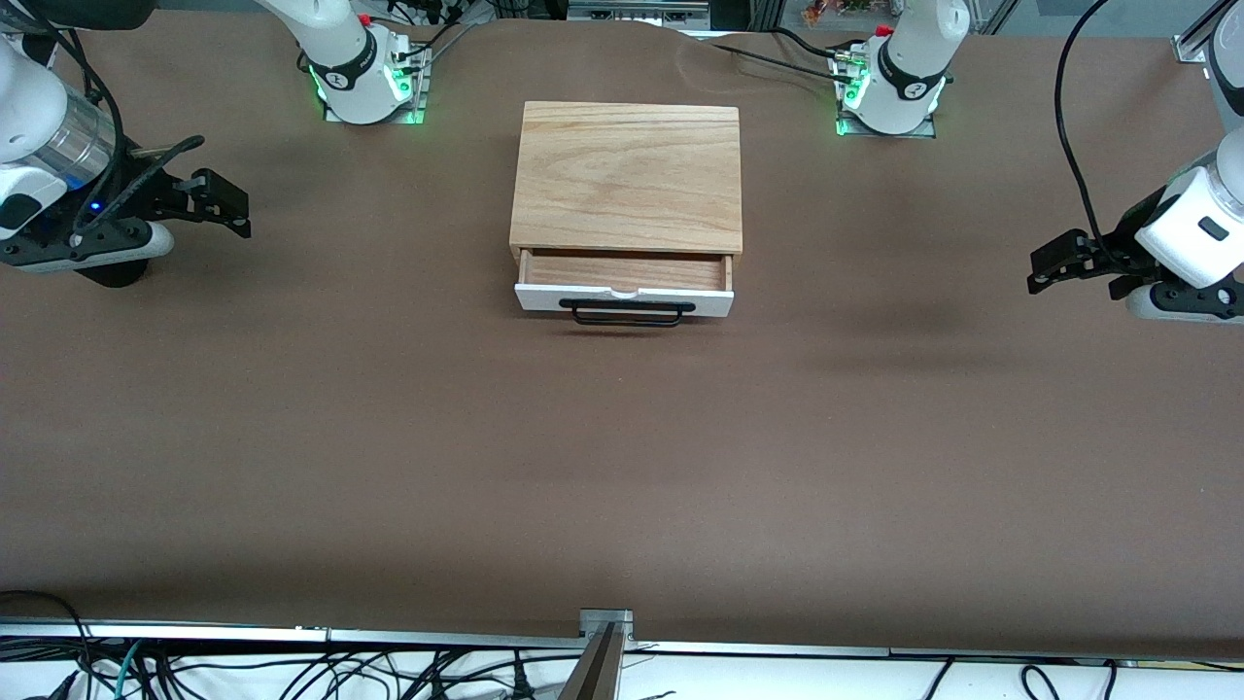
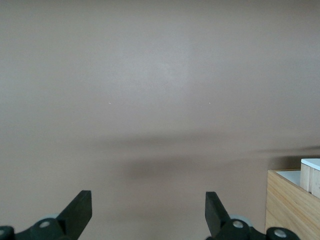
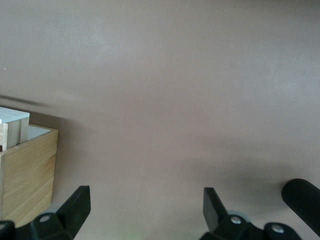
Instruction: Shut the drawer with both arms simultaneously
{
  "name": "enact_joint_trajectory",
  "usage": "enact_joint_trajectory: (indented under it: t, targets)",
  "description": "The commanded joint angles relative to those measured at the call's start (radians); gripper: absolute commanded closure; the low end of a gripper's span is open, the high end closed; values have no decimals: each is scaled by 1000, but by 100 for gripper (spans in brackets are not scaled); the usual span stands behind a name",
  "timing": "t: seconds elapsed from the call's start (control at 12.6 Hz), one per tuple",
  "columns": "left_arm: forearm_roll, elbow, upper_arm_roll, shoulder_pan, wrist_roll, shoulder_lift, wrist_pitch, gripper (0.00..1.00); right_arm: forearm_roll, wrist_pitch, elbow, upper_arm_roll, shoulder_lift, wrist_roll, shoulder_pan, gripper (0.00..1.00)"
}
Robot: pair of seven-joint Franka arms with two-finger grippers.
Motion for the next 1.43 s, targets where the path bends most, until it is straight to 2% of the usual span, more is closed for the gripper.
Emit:
enact_joint_trajectory:
  t: [0.0, 1.35]
  targets:
    - [-2, 7, -5, 1, 8, 0, -24, 0, 3, -9, 22, 0, 6, -2, 1, 0]
    - [-2, 7, -5, 9, 3, -3, -38, 0, -3, -12, 16, -10, 19, 0, -8, 0]
